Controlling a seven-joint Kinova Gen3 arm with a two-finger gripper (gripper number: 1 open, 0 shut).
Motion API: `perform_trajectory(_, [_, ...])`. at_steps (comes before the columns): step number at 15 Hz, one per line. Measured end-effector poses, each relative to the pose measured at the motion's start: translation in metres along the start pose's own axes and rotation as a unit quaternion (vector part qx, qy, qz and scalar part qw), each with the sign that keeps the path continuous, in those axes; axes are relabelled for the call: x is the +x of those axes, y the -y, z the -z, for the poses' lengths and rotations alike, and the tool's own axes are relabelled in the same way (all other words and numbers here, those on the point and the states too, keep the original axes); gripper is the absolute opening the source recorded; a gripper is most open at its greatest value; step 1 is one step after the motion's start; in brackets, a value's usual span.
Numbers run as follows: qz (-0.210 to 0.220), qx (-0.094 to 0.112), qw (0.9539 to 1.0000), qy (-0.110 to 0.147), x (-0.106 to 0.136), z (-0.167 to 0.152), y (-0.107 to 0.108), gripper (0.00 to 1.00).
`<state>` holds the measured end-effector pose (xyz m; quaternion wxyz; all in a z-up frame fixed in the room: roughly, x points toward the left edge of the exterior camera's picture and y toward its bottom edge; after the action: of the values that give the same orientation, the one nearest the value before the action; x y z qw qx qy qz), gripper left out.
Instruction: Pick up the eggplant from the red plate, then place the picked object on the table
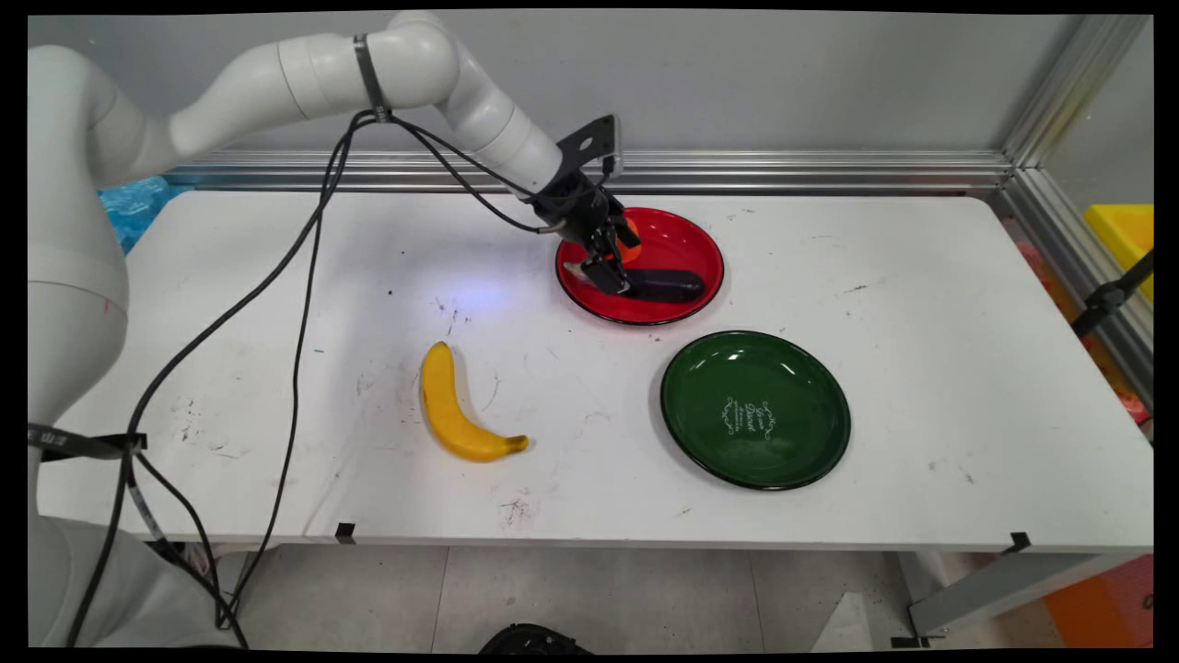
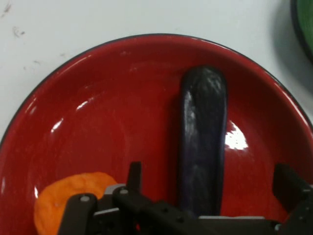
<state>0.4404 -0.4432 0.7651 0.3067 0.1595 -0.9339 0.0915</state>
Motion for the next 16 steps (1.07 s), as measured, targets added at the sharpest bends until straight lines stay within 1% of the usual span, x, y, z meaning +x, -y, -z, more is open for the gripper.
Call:
perform_trajectory(3, [-0.003,0.000,1.0000,-0.006,-0.001,-0.010,0.005,1.00])
perform_trajectory(8, [-0.009,-0.006,0.9999,-0.010,-0.003,-0.020,0.007,1.00])
perform_trajectory(9, [-0.010,-0.007,0.9999,-0.010,-0.003,-0.021,0.007,0.00])
perform_trajectory(16, [-0.015,-0.017,0.9997,-0.009,-0.003,-0.026,0.005,0.00])
